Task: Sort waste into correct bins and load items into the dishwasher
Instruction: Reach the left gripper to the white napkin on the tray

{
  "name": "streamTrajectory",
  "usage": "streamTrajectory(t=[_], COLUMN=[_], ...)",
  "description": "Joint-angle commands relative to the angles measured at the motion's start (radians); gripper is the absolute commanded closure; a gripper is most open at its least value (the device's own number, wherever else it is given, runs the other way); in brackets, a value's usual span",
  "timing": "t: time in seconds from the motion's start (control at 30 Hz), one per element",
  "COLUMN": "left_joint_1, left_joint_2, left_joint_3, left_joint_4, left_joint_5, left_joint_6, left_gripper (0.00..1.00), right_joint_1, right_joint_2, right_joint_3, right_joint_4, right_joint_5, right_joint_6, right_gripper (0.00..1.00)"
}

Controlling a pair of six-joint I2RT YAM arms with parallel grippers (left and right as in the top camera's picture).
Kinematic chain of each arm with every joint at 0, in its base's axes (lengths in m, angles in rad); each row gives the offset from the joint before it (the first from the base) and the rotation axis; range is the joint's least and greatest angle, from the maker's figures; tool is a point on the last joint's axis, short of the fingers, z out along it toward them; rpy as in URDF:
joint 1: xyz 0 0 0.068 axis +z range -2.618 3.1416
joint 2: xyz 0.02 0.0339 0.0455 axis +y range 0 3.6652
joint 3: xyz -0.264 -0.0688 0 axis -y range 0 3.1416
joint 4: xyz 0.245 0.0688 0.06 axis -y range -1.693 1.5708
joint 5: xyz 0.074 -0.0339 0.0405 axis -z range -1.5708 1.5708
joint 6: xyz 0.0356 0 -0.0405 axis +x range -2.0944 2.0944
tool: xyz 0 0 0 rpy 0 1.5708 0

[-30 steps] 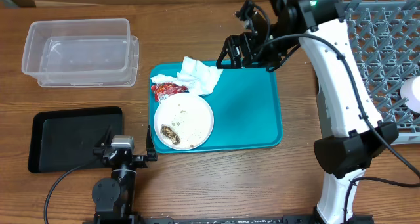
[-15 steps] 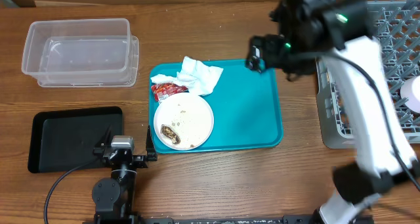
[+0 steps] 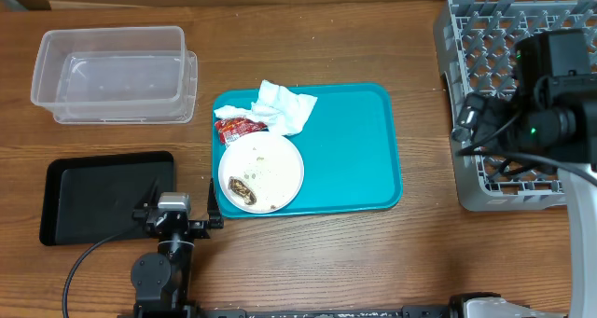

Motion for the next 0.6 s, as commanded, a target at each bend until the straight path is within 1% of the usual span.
streamTrajectory(t=[0.0,0.13,0.17,0.2,0.27,0.3,0.4,0.43,0.47,0.53,0.57], left_joint_1=[0.01,0.01,0.01,0.01,0.01,0.01,0.01,0.01,0.01,0.01,0.01], left_joint_2=[-0.009,-0.009,-0.009,-0.009,-0.009,-0.009,-0.009,-0.009,-0.009,-0.009,-0.009], left_joint_3=[-0.005,-0.005,-0.005,-0.005,-0.005,-0.005,-0.005,-0.005,-0.005,-0.005,-0.005], left_joint_4=[0.0,0.001,0.002,0.005,0.037,0.065,0.148,0.162,0.163,0.18,0.222], left_joint_5=[-0.006,-0.003,0.011,0.043,0.172,0.267,0.555,0.599,0.608,0.605,0.617], left_joint_6=[-0.006,-0.009,-0.018,-0.053,-0.204,-0.305,-0.658,-0.748,-0.816,-0.921,-0.958], left_gripper=[0.0,0.0,0.0,0.0,0.0,0.0,0.0,0.0,0.0,0.0,0.0], right_joint_1=[-0.032,-0.038,-0.038,-0.038,-0.038,-0.038,-0.038,-0.038,-0.038,-0.038,-0.038], right_joint_2=[-0.006,-0.006,-0.006,-0.006,-0.006,-0.006,-0.006,-0.006,-0.006,-0.006,-0.006], right_joint_3=[-0.002,-0.002,-0.002,-0.002,-0.002,-0.002,-0.002,-0.002,-0.002,-0.002,-0.002], right_joint_4=[0.015,0.088,0.101,0.114,0.16,0.174,0.185,0.185,0.185,0.185,0.185], right_joint_5=[0.014,-0.048,-0.047,-0.048,-0.047,-0.047,-0.047,-0.047,-0.047,-0.047,-0.047], right_joint_6=[0.039,0.038,0.038,0.038,0.038,0.038,0.038,0.038,0.038,0.038,0.038], right_gripper=[0.0,0.0,0.0,0.0,0.0,0.0,0.0,0.0,0.0,0.0,0.0])
